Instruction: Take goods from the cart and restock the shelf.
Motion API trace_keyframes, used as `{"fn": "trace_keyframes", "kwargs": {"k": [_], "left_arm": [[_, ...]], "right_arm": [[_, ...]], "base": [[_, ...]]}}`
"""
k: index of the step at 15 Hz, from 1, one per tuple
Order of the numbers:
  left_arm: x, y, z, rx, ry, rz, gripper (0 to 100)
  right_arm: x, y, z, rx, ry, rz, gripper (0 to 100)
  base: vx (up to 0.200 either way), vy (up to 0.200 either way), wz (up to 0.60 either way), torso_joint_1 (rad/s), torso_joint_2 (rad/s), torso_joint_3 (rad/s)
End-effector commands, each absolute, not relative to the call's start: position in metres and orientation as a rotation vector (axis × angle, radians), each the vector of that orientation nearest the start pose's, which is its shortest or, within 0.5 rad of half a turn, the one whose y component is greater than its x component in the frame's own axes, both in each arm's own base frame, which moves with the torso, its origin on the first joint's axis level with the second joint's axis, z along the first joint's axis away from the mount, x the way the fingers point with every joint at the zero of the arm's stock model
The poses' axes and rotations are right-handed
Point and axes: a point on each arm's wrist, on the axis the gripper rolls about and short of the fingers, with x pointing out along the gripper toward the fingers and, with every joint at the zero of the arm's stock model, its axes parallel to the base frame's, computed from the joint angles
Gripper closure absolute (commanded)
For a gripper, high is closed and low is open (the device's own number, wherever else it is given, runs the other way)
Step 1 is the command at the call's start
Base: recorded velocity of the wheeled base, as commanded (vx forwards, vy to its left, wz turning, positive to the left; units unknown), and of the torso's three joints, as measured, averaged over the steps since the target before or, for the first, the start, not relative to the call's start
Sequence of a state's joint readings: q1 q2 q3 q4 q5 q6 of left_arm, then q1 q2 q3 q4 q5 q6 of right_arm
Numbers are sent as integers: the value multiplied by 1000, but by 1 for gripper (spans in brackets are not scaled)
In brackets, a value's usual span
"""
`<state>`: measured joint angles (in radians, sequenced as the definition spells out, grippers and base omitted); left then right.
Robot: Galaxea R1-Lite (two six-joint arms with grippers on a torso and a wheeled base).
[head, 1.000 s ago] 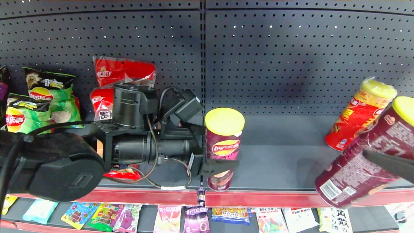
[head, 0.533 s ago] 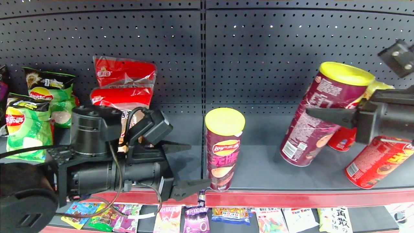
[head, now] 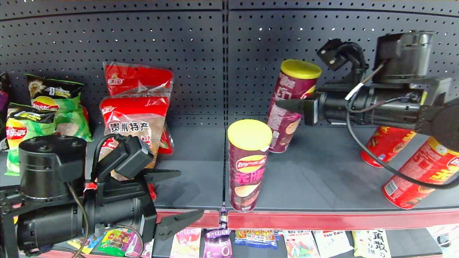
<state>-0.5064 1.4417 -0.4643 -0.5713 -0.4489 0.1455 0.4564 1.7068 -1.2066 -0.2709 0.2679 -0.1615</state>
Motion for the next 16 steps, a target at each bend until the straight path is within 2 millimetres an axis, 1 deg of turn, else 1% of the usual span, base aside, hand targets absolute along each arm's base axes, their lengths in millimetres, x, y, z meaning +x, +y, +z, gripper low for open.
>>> {"fn": "trace_keyframes", "kwargs": {"k": [1,2,5,10,16], "left_arm": [[175,-104,158,138,335,-957,0],[175,-101,159,134,330,-946,0],[176,-100,160,133,325,-940,0],[177,-100,160,131,326,-940,0],[178,-101,160,131,326,-940,0]], "right_arm": [[314,177,236,-186,219,780,100],[316,184,233,-188,222,796,100],[321,198,229,-197,221,823,100],[326,204,218,-201,247,832,100],[328,211,211,-206,264,848,100]], "base": [[0,0,0,0,0,0],[0,0,0,0,0,0],[0,0,0,0,0,0],[0,0,0,0,0,0],[0,0,0,0,0,0]]}}
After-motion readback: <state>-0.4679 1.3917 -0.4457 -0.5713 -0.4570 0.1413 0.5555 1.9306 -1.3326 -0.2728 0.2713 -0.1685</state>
